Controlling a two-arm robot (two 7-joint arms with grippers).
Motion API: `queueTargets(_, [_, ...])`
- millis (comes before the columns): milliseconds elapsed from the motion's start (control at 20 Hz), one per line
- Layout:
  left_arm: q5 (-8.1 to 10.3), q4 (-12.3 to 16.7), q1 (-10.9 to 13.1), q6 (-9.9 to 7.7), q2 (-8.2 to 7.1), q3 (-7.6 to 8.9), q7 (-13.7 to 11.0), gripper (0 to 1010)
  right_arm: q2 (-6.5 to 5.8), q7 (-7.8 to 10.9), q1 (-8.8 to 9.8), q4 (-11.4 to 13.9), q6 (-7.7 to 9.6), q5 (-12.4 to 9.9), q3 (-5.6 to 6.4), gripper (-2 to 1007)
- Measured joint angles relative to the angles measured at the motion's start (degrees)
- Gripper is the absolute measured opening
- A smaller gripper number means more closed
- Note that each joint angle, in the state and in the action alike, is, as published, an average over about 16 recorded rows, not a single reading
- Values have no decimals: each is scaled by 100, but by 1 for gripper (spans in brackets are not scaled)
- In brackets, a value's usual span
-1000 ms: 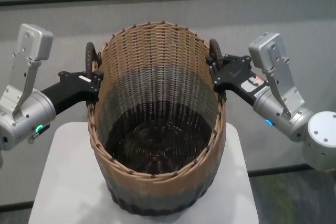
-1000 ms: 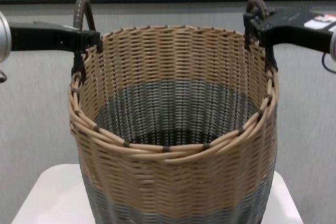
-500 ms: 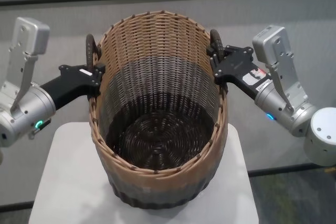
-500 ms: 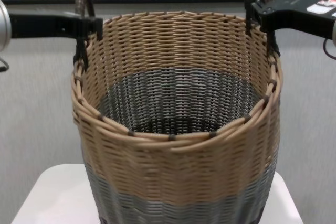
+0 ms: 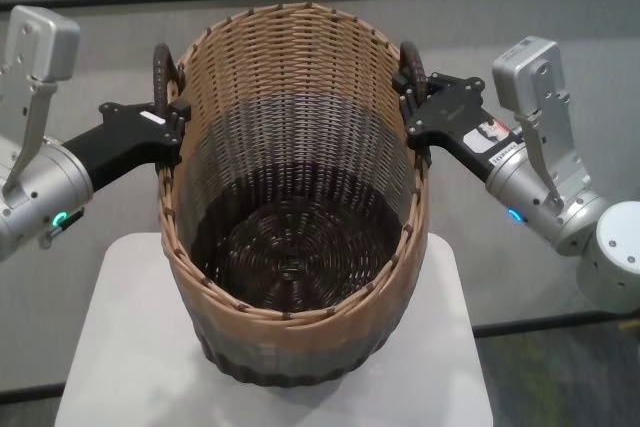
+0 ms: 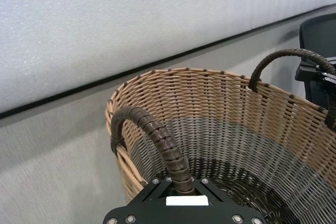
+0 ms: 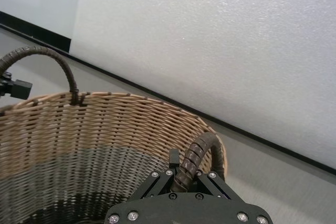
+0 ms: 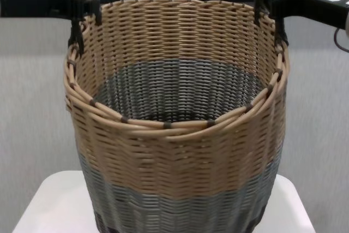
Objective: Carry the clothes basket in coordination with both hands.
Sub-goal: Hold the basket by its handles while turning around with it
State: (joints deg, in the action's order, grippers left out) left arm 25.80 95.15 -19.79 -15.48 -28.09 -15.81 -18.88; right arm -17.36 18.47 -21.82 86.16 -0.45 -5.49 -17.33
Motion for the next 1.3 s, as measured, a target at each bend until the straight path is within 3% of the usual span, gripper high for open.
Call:
queueTargets(600, [145, 413, -36, -257, -94, 61, 87, 0, 23, -1, 28, 0, -57, -52, 65, 65])
queueTargets(1000, [293, 537, -7, -285, -52, 111, 222, 0, 16, -25, 52, 18, -82, -41, 89, 65])
queueTargets(1300, [377, 583, 32, -204, -5, 131, 289, 0, 2, -53, 79, 58, -115, 6, 106, 65])
